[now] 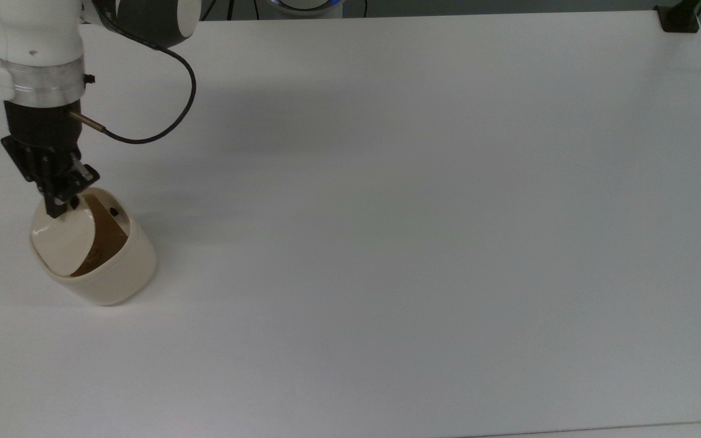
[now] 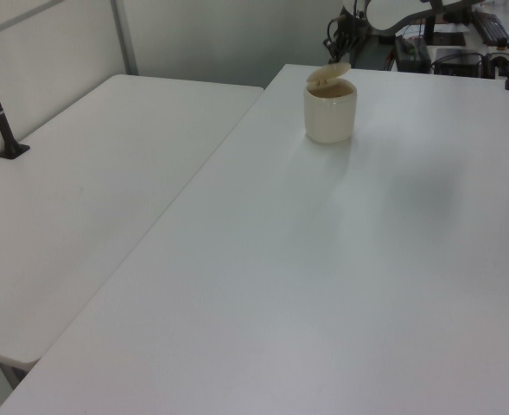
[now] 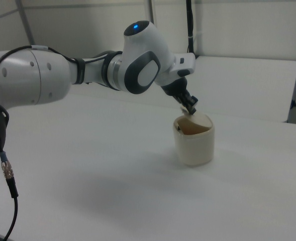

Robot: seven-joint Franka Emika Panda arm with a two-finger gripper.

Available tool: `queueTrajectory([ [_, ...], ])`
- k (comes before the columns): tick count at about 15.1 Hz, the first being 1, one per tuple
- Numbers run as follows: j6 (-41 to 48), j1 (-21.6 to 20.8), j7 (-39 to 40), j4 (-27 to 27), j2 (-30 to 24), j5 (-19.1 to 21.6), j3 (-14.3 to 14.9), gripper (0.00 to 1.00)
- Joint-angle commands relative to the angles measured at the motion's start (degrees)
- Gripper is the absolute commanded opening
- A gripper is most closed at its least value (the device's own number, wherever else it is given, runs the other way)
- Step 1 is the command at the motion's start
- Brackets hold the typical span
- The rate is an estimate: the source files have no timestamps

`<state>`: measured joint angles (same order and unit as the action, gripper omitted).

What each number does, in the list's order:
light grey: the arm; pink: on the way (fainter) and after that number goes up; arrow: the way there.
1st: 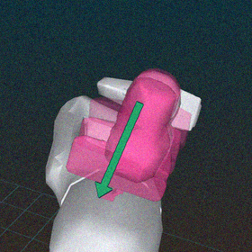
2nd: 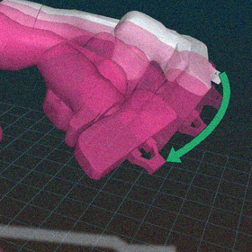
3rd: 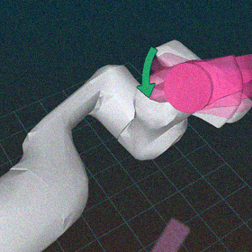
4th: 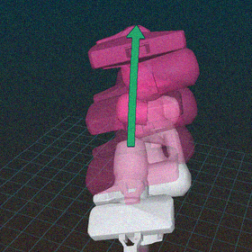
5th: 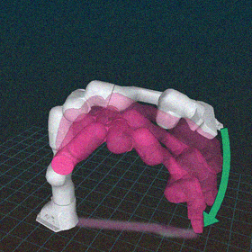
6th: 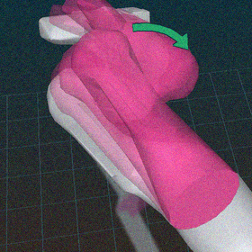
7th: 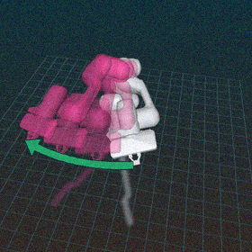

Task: Close the trash bin
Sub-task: 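Push the raised lid down over the bin opening with the gripper, then press the gripper down on the closed lid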

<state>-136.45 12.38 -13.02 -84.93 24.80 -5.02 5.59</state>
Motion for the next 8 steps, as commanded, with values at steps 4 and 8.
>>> queueTrajectory([
  [4,4.79,-1.57,1.51,-3.66,-0.63,-0.08,0.03,0.02],
  [8,4.35,-1.31,1.77,-3.66,0.86,-0.08,0.03,0.02],
])
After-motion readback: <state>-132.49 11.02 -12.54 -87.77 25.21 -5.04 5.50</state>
